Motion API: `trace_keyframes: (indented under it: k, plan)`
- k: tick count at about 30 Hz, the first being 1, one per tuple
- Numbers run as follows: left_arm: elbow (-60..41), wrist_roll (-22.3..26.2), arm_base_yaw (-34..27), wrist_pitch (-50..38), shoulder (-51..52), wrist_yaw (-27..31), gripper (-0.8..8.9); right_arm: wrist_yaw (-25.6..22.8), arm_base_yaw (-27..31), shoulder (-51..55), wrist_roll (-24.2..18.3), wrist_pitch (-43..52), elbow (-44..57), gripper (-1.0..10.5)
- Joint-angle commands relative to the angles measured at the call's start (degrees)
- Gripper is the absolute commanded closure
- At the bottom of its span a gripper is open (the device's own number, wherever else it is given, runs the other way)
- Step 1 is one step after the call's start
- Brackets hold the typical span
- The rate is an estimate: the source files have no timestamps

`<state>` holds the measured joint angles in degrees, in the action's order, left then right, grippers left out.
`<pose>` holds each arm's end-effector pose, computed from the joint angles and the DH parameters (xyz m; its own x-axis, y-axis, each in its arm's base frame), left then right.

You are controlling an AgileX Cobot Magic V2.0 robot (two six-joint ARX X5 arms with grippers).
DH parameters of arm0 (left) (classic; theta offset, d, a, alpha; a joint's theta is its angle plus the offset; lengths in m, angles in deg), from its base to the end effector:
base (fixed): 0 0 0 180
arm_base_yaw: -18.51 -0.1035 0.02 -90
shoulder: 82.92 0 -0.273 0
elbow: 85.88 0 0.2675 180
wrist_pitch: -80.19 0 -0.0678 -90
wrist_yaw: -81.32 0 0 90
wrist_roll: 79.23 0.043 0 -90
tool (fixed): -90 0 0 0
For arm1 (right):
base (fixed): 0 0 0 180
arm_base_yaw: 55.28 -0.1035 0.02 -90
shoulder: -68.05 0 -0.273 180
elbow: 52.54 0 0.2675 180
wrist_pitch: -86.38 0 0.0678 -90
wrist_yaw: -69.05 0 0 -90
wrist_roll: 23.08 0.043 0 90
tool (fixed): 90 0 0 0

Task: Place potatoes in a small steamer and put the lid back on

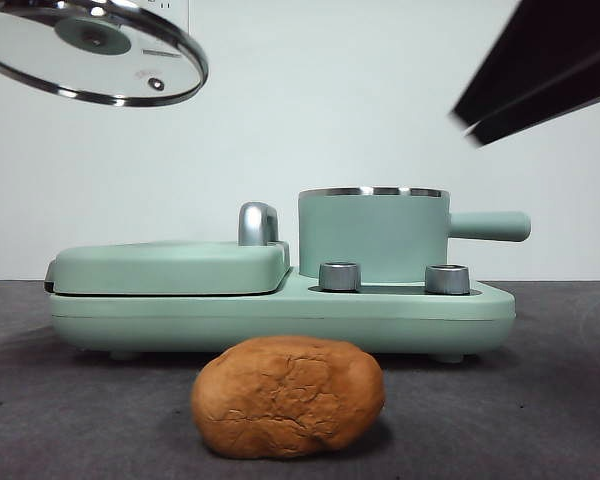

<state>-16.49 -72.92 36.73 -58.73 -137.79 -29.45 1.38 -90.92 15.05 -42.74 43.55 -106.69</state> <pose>0.2027 -0.0828 0.3455 0.6835 -0.5983 -0.4181 0.6367 0.7688 -0.0593 0.1559 0.1319 0.2554 0.3401 0.7113 -0.6151 -0.9066 0.4219 -0.0134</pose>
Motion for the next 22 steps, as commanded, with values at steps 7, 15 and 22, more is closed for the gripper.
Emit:
trace_keyframes:
  k: [7, 15, 22]
  plan:
    - [0.90, -1.27, 0.11, -2.21, 0.39, 0.00, 8.04, -0.28, -8.20, -14.03, -4.04, 8.39, -0.94, 5.8]
    - [0.90, -1.25, 0.11, -2.05, 0.42, 0.02, 8.04, -0.33, -11.04, -23.85, -4.81, 16.55, -0.94, 5.8]
    - [0.90, -1.18, 0.11, -2.03, 0.42, 0.17, 8.04, -0.31, -11.13, -31.19, -4.81, 19.67, -0.94, 5.8]
